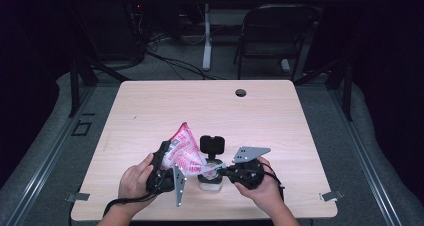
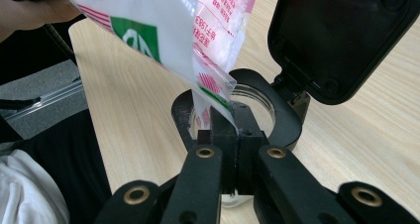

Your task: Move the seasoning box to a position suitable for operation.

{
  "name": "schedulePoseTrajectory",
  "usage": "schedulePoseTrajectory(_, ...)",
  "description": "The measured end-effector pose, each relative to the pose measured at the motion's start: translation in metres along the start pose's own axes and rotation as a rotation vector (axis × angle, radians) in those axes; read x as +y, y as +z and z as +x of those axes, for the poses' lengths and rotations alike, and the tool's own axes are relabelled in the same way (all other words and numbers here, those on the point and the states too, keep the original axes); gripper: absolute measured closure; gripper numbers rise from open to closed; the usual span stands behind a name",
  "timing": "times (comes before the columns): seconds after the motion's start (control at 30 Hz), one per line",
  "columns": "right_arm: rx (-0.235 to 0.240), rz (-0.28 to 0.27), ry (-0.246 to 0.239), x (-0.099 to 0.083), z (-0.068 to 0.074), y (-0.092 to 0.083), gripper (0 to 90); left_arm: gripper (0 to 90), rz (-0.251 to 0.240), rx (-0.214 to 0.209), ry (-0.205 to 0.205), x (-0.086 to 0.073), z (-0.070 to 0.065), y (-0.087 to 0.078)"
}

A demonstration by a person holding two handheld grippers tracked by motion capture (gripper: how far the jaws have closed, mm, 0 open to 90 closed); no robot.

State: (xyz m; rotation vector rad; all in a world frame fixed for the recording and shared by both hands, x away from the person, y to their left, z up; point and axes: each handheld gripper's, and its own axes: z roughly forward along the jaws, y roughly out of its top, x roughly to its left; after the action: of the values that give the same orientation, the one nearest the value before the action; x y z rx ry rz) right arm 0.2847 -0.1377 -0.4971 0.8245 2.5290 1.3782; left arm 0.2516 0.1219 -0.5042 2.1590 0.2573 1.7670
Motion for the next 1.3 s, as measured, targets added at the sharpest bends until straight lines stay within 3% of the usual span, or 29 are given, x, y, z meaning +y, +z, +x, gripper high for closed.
schedulePoseTrajectory(0.43,0.001,0.003,-0.002,-0.0006,-0.0008,0.0009,90.0,64.8,-0.007,0.011,0.013,0.0011,0.0006,-0.0017)
schedulePoseTrajectory(1.3,-0.003,0.004,0.006,-0.0016,-0.0019,0.0018,90.0,65.1,-0.02,0.012,0.0,0.002,0.0002,-0.0026)
